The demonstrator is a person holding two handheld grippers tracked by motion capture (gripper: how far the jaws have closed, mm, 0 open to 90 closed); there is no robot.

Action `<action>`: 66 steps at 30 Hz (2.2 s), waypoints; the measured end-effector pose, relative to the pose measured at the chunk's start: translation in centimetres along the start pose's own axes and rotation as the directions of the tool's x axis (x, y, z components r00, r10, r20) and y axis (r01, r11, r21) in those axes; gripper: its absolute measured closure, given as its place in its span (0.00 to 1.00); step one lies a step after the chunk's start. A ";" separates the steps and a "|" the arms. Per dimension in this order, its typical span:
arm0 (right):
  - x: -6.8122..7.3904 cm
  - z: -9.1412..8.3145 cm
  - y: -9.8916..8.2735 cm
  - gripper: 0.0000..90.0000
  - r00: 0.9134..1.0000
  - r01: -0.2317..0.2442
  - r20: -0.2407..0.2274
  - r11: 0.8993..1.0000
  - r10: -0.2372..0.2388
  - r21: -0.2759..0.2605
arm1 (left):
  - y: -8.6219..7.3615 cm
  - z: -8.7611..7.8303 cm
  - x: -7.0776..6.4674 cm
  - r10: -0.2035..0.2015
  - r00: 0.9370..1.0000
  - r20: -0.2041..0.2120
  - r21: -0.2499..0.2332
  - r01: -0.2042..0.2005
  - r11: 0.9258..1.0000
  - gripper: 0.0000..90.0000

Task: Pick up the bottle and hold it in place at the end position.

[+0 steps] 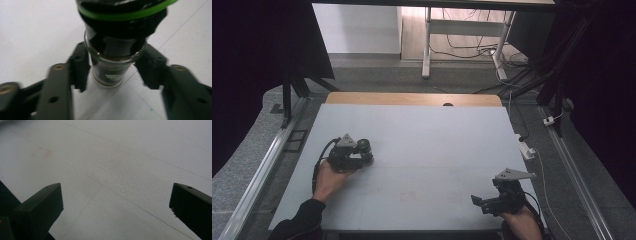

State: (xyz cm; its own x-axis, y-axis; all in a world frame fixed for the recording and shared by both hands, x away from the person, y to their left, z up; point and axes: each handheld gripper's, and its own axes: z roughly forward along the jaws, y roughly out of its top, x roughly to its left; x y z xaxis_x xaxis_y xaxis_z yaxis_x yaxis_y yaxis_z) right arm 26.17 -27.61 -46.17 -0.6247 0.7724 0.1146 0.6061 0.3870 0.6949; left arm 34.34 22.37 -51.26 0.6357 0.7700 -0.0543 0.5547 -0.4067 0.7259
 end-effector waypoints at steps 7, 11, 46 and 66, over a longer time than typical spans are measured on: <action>0.0 0.0 0.0 0.00 1.000 0.004 0.000 1.000 -0.004 -0.003 | 0.2 -0.1 -0.2 0.011 1.000 -0.024 0.019 -0.011 1.000 0.60; 0.0 0.0 0.0 0.00 1.000 0.005 0.000 1.000 -0.005 -0.002 | 0.6 -0.2 -0.6 0.045 0.999 -0.004 0.014 -0.045 0.999 0.60; -0.3 0.1 0.0 0.00 1.000 -0.016 -0.007 1.000 0.016 0.001 | 8.9 2.6 -3.7 0.144 0.978 0.148 -0.027 -0.142 0.990 0.60; -0.2 0.1 0.0 0.00 1.000 -0.013 0.005 1.000 0.013 0.006 | 11.2 6.9 -6.2 0.176 0.968 0.178 -0.017 -0.176 0.984 0.60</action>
State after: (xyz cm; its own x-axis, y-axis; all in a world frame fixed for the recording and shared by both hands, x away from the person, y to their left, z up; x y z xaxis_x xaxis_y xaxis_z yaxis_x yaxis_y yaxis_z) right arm 26.38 -27.72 -46.30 -0.6141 0.7800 0.1205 0.6173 0.3795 0.6892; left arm 40.31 9.69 -47.54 0.8085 0.5866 -0.0471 0.4254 -0.5273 0.7355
